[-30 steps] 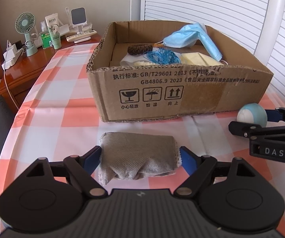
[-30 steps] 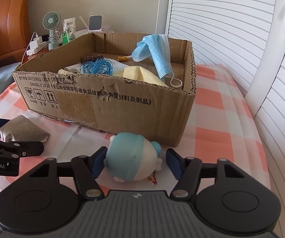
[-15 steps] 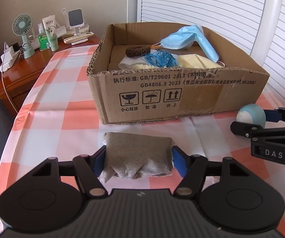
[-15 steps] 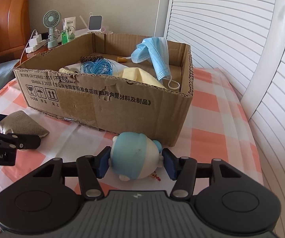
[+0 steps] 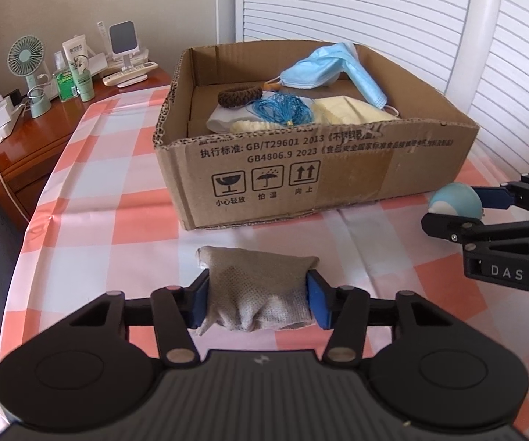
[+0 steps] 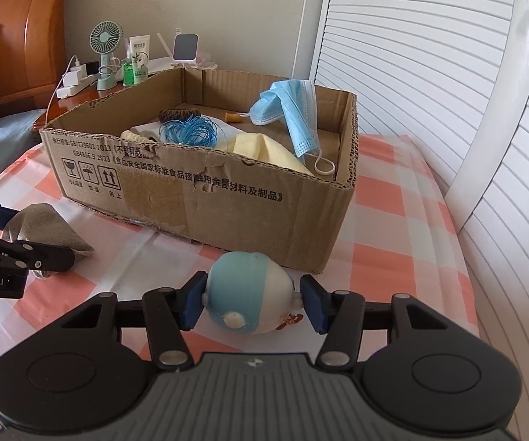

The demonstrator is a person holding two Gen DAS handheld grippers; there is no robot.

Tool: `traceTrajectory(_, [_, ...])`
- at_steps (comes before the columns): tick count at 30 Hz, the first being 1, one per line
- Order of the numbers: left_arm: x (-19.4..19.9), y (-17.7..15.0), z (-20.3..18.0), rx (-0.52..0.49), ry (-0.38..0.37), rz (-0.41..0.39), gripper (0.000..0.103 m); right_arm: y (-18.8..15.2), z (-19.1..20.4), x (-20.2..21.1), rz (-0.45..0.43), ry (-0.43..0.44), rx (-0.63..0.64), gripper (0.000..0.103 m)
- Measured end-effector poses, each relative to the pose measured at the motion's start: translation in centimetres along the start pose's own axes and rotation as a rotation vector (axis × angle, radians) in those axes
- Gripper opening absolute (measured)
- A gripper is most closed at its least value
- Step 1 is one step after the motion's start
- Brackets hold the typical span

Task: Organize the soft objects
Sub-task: 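Carry the grey sachet and light-blue plush toy into the box and release both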

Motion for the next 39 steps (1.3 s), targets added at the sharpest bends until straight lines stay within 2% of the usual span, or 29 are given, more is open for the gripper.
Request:
traceTrajectory(10, [2.1, 0.0, -0.3, -0.050, -0.050, 0.004, 0.050, 0.2, -0.4, 2.1, -0.010, 0.034, 0.006, 0.059])
traceTrajectory(22, [6.5, 1.3, -0.2, -0.074, -0.124, -0.035, 0.050, 0.5, 0.3, 6.1, -0.031, 0.078, 0.072, 0.059])
traceTrajectory(30, [8.3, 6.3, -1.2, -0.134, -0.167, -0.120, 0.050, 2.3, -0.2, 9.8, -0.088, 0.136, 0.078, 0.059])
traceTrajectory(34, [6.6, 9.5, -2.3, -0.162, -0.163, -0.159, 0.050, 3.3, -0.5, 10.8, -0.114, 0.144, 0.086, 0.059])
traceTrajectory(39, [2.7, 13.1, -3.3, -0.125, -0.173, -0.154, 0.050, 4.2, -1.0, 11.0, -0.133, 0.127, 0.089, 0.059])
Point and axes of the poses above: each gripper's, at about its wrist camera, not at the fingertips, and x roughly against the way its jaws point, z to its left, y to its top, the point moved 3 cm from there along -x, roughly the way its jaws point, and after that the axes turned 5 degrees about -z, right-handed, at the moved point
